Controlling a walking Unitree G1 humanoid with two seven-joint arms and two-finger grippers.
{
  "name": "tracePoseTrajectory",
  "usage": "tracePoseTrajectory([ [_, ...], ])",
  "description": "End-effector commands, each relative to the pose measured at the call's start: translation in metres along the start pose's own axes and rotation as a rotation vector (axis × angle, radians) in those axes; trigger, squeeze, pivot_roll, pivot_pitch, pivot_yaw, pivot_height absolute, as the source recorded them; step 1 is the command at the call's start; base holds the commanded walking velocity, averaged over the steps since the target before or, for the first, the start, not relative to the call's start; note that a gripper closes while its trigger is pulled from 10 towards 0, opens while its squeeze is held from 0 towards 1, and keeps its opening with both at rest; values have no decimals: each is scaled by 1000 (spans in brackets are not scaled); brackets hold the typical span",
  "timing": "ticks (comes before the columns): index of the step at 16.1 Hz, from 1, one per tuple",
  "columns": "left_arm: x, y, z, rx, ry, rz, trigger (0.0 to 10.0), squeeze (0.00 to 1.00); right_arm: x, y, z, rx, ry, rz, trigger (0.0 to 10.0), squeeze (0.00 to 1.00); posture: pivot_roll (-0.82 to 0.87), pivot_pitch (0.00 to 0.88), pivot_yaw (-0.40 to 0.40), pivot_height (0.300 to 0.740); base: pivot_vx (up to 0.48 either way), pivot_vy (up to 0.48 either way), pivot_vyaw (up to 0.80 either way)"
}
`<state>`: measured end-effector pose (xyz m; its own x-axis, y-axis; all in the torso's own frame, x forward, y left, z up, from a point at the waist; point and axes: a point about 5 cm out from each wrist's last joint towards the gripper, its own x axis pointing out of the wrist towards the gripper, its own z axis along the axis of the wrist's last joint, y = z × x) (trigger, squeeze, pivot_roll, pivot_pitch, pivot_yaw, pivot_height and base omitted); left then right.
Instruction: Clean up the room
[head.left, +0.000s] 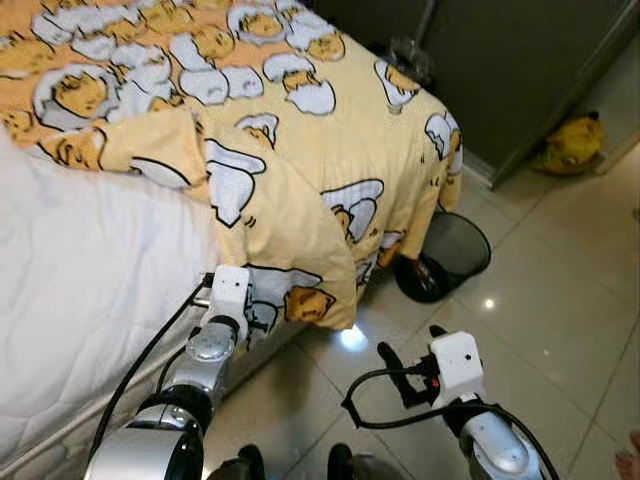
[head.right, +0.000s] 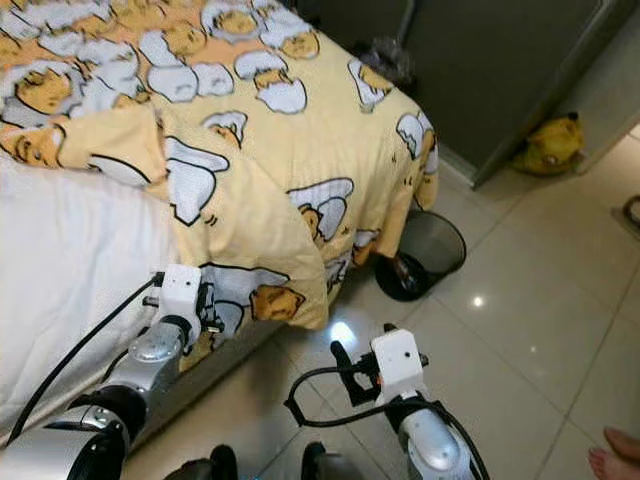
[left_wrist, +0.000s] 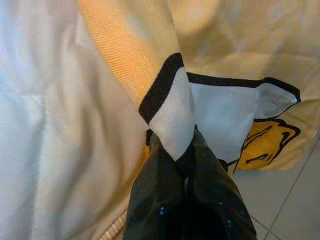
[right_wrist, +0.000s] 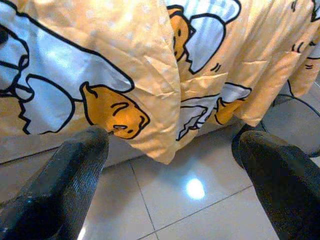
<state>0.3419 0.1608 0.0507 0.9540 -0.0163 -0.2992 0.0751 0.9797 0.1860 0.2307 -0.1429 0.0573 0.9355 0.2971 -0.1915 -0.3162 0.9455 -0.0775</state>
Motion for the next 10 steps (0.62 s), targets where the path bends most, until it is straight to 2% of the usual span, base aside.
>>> tracePoseTrajectory([
  [1, -1, -7, -3, 15, 1, -22, 10000, 0, -2, -2, -5, -4, 15, -5, 10000, 0, -73, 165, -101, 740, 0, 0, 0],
  [3, -2, -7, -5, 27, -3, -15, 10000, 0, 3, -1, -6, -5, 20, 22, 10000, 0, -49, 151, -108, 740, -124, 0, 0],
  [7, -7, -12, -16, 16, 22, -19, 10000, 0, 8, -1, -6, -4, 16, 31, 10000, 0, -41, 139, -109, 740, -330, 0, 0],
  [10, -15, -30, -32, 26, 67, -90, 10000, 0, 11, -5, -6, -9, 12, 33, 10000, 0, -35, 118, -110, 740, 0, 0, 0],
])
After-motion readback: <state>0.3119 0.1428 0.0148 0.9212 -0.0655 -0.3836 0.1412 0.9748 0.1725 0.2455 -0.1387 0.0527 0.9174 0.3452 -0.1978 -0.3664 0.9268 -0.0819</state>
